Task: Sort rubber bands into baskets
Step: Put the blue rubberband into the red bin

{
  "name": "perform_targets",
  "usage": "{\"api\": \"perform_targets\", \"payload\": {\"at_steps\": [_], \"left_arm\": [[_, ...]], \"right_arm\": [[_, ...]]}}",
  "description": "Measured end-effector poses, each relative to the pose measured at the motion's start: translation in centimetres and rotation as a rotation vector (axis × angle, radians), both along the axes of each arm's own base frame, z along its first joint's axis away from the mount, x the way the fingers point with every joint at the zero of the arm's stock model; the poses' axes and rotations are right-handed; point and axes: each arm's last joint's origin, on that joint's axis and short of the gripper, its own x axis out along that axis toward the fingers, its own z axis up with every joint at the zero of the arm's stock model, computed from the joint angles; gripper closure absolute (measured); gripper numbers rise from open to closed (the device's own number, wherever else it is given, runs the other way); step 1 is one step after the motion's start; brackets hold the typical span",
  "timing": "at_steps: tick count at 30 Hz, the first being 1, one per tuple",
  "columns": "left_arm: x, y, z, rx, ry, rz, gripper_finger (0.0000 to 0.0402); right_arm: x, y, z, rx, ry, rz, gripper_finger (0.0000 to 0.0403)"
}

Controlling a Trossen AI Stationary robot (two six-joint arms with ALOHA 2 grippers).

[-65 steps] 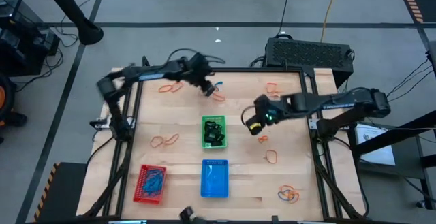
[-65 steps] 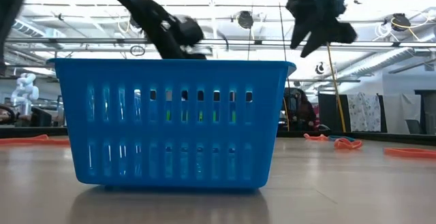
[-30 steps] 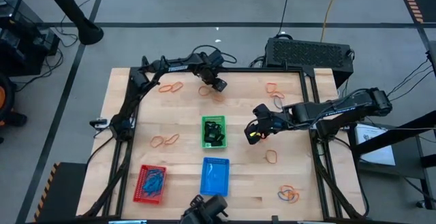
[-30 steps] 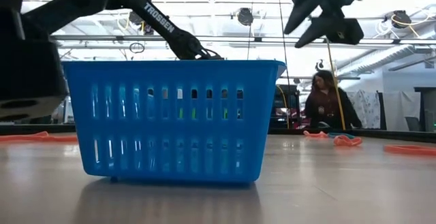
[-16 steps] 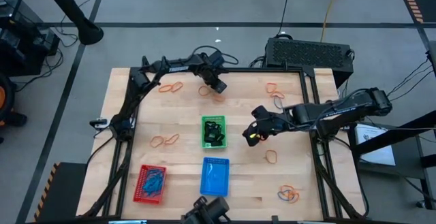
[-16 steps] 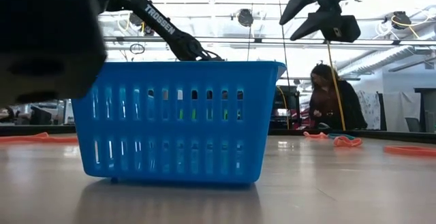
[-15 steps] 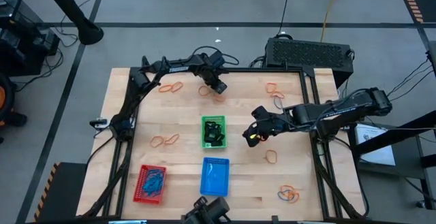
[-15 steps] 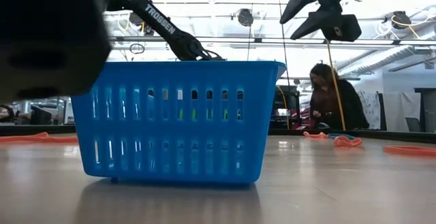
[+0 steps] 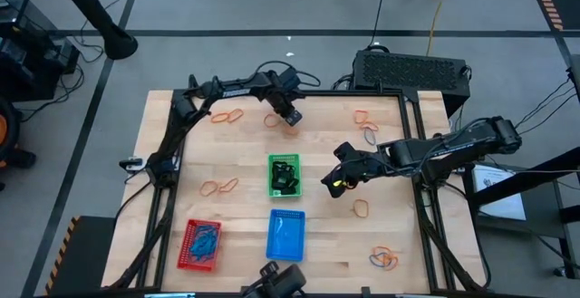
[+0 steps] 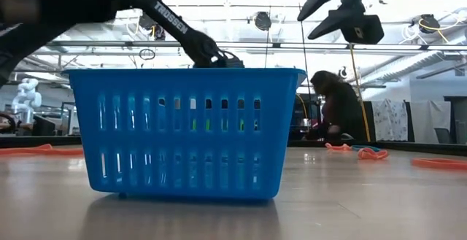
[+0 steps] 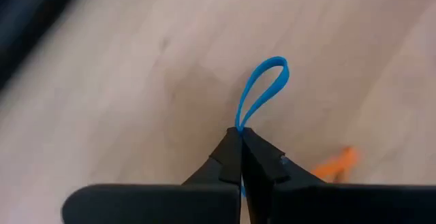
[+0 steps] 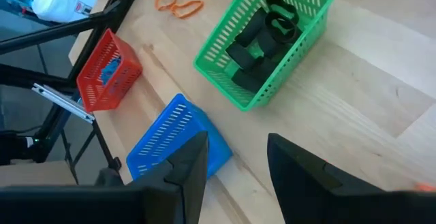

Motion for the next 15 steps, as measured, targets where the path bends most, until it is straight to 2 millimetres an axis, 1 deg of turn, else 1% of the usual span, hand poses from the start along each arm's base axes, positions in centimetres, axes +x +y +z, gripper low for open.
{"api": "perform_targets", "payload": {"at_steps": [4,7,10,13,15], "left_arm": [[-0.6,-0.4,3.2,0.046,-0.036,-0.047,0.0400],[-1.7,-1.7,5.8,0.054,-0.005,-0.125,0.0400],[-3.3,-3.8,9.0,0.047,0.038,-0.222,0.0401],[-5.1,-6.6,12.0,0.006,0.077,-0.296,0.0401],[-6.3,-8.8,13.9,-0.001,0.082,-0.326,0.0401]], "right_arm": [[-0.1,0.0,0.2,-0.021,-0.009,0.022,0.0259],[-0.3,-0.1,0.5,-0.038,-0.025,0.043,0.0259],[-0.5,-0.1,0.7,-0.056,-0.027,0.062,0.0259],[-0.7,0.1,0.8,-0.067,-0.028,0.093,0.0259],[-0.8,0.1,0.7,-0.074,-0.012,0.123,0.0259]]}}
